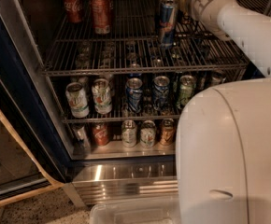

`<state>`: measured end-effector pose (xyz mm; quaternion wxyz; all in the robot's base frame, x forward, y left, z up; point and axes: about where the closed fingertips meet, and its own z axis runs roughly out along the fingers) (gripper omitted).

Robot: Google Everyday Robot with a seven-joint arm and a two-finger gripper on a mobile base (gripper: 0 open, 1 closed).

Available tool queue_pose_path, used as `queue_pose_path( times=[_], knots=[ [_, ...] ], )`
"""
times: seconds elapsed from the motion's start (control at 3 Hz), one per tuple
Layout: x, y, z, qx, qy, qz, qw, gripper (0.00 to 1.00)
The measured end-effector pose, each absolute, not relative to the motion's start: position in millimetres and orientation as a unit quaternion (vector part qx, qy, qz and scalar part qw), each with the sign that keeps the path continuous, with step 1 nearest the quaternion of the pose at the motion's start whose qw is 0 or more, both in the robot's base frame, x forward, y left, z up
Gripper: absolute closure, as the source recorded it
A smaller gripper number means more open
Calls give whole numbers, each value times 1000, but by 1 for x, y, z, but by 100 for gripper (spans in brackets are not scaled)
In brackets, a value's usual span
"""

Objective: Pick orange can from top shelf of fridge

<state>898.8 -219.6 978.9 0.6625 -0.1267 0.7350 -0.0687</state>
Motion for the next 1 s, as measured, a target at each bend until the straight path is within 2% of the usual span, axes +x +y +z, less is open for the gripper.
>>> queue_pose_path(
  times=[0.33,1.0],
  knots=[
    [899,-220,979,-127,735,-69,663,99],
    [874,-220,994,-138,723,-75,673,100]
  ],
)
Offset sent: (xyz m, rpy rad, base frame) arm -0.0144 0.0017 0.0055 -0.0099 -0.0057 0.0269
